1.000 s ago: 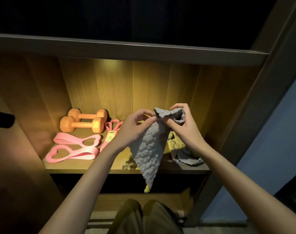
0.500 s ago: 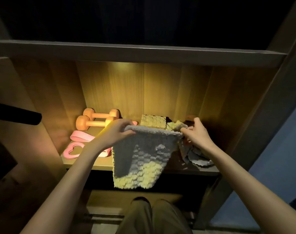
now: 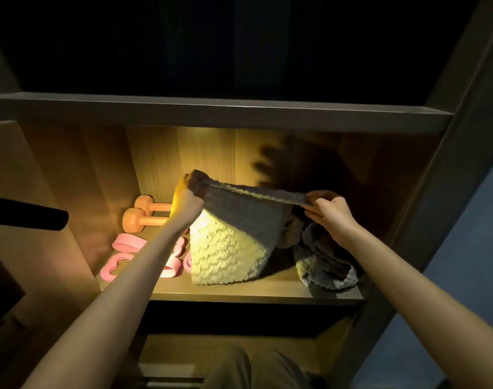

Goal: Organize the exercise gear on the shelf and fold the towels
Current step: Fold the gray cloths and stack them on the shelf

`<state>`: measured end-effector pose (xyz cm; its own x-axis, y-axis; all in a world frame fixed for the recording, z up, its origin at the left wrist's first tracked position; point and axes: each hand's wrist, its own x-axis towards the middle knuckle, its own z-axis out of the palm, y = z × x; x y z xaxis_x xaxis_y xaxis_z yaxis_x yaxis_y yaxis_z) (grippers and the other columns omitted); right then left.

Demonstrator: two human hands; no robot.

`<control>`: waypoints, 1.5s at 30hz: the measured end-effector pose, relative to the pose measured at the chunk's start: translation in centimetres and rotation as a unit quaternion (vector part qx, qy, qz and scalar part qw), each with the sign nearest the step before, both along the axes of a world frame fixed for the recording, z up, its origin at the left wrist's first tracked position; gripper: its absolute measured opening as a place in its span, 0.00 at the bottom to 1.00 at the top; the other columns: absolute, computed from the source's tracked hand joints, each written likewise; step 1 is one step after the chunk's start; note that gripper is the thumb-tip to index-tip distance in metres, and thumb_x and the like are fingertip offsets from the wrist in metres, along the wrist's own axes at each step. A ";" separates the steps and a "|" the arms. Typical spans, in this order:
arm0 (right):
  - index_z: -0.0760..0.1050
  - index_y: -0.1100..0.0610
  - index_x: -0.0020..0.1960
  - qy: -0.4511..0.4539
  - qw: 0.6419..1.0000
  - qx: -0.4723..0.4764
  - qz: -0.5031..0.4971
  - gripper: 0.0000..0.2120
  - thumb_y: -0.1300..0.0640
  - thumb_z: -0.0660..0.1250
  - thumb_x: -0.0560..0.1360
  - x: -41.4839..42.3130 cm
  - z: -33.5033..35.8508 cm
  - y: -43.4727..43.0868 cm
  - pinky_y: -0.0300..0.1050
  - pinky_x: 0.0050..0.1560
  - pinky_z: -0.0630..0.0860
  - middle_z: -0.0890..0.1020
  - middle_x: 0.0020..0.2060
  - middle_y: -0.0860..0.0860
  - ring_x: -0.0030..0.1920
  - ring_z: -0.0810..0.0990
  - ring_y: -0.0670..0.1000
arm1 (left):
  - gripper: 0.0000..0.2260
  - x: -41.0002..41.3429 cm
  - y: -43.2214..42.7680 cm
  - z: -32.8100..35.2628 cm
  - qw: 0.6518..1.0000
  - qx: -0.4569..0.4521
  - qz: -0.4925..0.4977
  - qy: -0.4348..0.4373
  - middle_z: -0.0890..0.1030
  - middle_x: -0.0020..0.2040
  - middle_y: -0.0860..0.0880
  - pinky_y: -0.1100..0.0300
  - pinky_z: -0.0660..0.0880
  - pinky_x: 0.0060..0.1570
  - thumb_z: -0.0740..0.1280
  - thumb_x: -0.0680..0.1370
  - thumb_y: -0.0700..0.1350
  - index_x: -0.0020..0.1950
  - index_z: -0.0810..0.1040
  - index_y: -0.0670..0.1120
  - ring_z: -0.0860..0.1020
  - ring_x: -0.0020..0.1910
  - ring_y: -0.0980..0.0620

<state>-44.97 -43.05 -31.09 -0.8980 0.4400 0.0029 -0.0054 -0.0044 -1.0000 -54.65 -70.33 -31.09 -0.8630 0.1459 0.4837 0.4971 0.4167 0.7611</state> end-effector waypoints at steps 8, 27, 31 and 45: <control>0.80 0.52 0.47 0.046 0.995 0.052 -0.073 0.12 0.63 0.60 0.79 3.6 -3.3 0.4 0.42 0.47 0.79 0.81 0.41 0.49 0.43 0.78 0.46 | 0.11 4.1 -0.5 -2.8 0.997 -0.013 -0.043 0.058 0.77 0.45 0.56 0.65 0.73 0.45 0.61 0.77 0.32 0.51 0.75 0.46 0.76 0.46 0.59; 0.79 0.63 0.43 -0.029 0.974 0.208 0.081 0.11 0.55 0.67 0.76 9.7 -14.9 0.9 0.34 0.46 0.68 0.73 0.41 0.55 0.43 0.73 0.50 | 0.14 8.3 -5.0 -15.9 0.978 -0.058 -0.091 -0.179 0.79 0.39 0.47 0.54 0.73 0.43 0.69 0.73 0.53 0.42 0.75 0.42 0.77 0.40 0.49; 0.64 0.59 0.39 -0.031 0.980 0.174 0.085 0.15 0.53 0.58 0.81 9.3 -14.5 0.6 0.44 0.39 0.60 0.63 0.33 0.49 0.33 0.63 0.44 | 0.13 7.8 -3.9 -16.2 0.980 -0.075 -0.088 -0.161 0.77 0.35 0.48 0.56 0.70 0.39 0.69 0.74 0.54 0.40 0.75 0.44 0.72 0.35 0.55; 0.66 0.55 0.47 -0.193 0.908 0.370 0.038 0.09 0.52 0.54 0.83 1.6 -16.2 0.9 0.49 0.38 0.66 0.75 0.35 0.50 0.36 0.74 0.50 | 0.13 3.1 -0.7 -17.7 0.971 -0.173 0.022 -0.164 0.74 0.31 0.50 0.62 0.62 0.26 0.65 0.78 0.52 0.47 0.73 0.41 0.69 0.27 0.55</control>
